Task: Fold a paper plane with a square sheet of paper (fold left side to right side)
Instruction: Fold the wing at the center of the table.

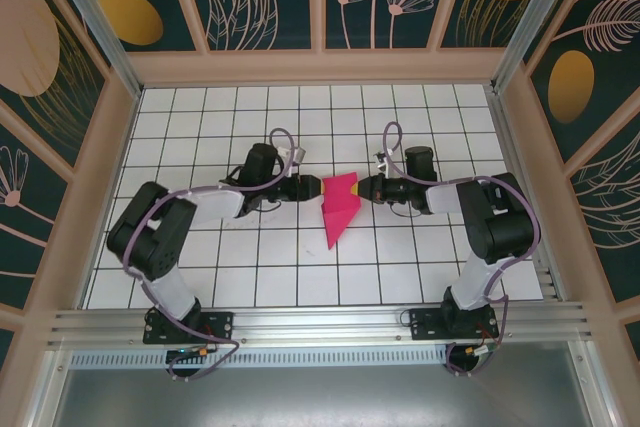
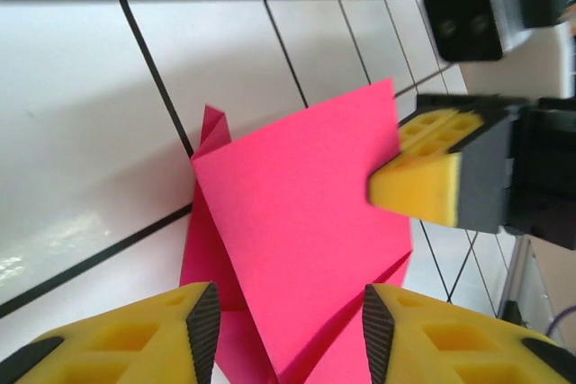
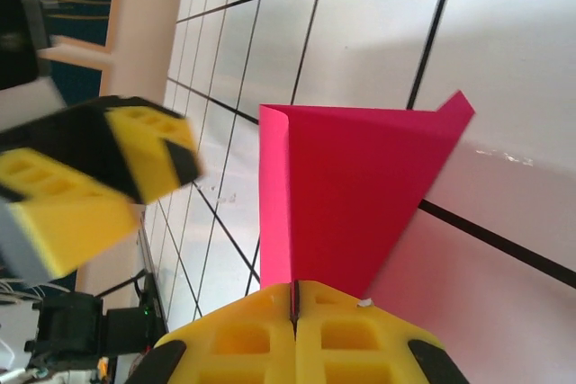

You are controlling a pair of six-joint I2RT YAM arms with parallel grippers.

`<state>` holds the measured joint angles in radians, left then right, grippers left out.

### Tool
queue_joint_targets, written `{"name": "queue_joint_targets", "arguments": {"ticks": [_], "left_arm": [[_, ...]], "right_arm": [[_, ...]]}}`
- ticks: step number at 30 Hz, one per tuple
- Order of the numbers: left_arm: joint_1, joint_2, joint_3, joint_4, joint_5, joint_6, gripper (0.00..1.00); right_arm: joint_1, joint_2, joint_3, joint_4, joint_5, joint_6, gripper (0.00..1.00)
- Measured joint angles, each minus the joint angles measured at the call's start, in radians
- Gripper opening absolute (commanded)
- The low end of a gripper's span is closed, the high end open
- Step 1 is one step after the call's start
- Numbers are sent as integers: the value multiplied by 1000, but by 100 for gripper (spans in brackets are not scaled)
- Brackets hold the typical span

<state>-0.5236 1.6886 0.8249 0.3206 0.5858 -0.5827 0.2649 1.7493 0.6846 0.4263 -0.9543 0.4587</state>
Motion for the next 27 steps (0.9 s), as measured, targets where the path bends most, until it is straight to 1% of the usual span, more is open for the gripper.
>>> {"name": "queue_joint_targets", "arguments": {"ticks": [3,5,7,10,12,18,21,24,27], "left_arm": [[-6,-114,0,-55,-65,34,50],[-32,-183,0,-94,-123,58,51],[-93,-238,0,-136,-187,76,52],[-197,-275,-2,-193,-275,89,52],[-254,-283,-12,-227,-329,91,52],[-342,-286,-47,-307,-459,89,54],[-384,-277,-47,-317,-514,89,56],[-417,-240,-38,-327,-568,89,59],[-443,-177,-10,-343,-623,89,59]], "right_arm": [[8,-9,1,-30,36,38,1],[15,-20,10,-66,59,54,2],[22,-26,36,-107,76,72,2],[32,-27,88,-166,95,84,3],[41,-27,122,-208,106,97,3],[81,-23,246,-357,173,101,5],[98,-14,278,-394,198,109,5],[107,0,285,-424,217,125,5],[112,17,286,-452,231,129,5]]}}
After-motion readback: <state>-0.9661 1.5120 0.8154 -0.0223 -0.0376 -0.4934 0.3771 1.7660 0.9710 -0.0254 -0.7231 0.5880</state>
